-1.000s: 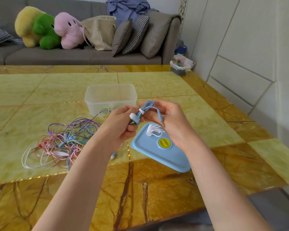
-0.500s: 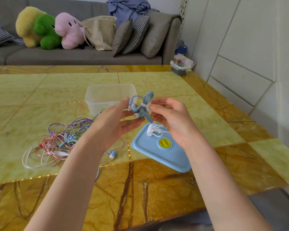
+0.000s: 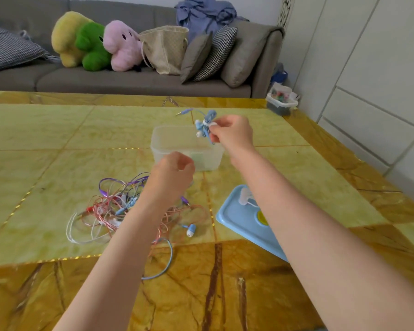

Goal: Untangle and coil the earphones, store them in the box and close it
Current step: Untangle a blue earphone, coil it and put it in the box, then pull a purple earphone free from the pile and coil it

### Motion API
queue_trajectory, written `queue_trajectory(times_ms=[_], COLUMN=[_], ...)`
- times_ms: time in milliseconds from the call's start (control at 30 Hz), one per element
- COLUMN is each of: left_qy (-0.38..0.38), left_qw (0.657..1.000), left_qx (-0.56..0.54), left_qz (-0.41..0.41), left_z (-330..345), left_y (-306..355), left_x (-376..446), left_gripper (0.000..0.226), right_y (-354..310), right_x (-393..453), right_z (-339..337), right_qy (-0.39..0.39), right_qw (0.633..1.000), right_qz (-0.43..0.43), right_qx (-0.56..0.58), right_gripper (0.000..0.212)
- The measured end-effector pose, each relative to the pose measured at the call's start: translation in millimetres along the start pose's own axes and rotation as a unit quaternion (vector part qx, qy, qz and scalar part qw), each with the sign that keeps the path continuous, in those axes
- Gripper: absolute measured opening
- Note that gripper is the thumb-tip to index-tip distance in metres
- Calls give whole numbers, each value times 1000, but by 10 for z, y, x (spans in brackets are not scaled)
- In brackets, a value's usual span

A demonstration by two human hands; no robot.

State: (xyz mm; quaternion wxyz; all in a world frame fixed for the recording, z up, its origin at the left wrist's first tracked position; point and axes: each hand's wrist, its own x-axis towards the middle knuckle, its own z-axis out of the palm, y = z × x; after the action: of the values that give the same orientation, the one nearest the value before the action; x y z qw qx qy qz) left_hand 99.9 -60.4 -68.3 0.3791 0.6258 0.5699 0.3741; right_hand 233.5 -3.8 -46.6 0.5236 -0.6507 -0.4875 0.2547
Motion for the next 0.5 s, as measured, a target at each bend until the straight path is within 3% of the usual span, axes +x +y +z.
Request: queue_trajectory(times_ms=[67, 200, 267, 400, 500], left_qy=[-18, -34, -49, -80, -86], left_qw=[998, 984, 978, 974, 972], left_qx=[49, 161, 185, 195, 206], left_qz=[26, 72, 80, 77, 68], left_z=[-12, 9, 7, -15, -46], left_y=[-6, -42, -61, -62, -48], left_x=[6, 6, -4, -43, -87], left_gripper=[12, 19, 19, 21, 23], right_y=[25, 171, 177, 100, 235], right_x=[197, 364, 317, -171, -696], right_z=[182, 391, 367, 32, -172], right_qy=[15, -28, -36, -4, -96], right_qw=[993, 969, 971, 980, 975], right_qz=[-39, -12, -8, -95, -88], right_qx=[-111, -243, -238, -175, -180], right_gripper=[13, 21, 21, 20, 19])
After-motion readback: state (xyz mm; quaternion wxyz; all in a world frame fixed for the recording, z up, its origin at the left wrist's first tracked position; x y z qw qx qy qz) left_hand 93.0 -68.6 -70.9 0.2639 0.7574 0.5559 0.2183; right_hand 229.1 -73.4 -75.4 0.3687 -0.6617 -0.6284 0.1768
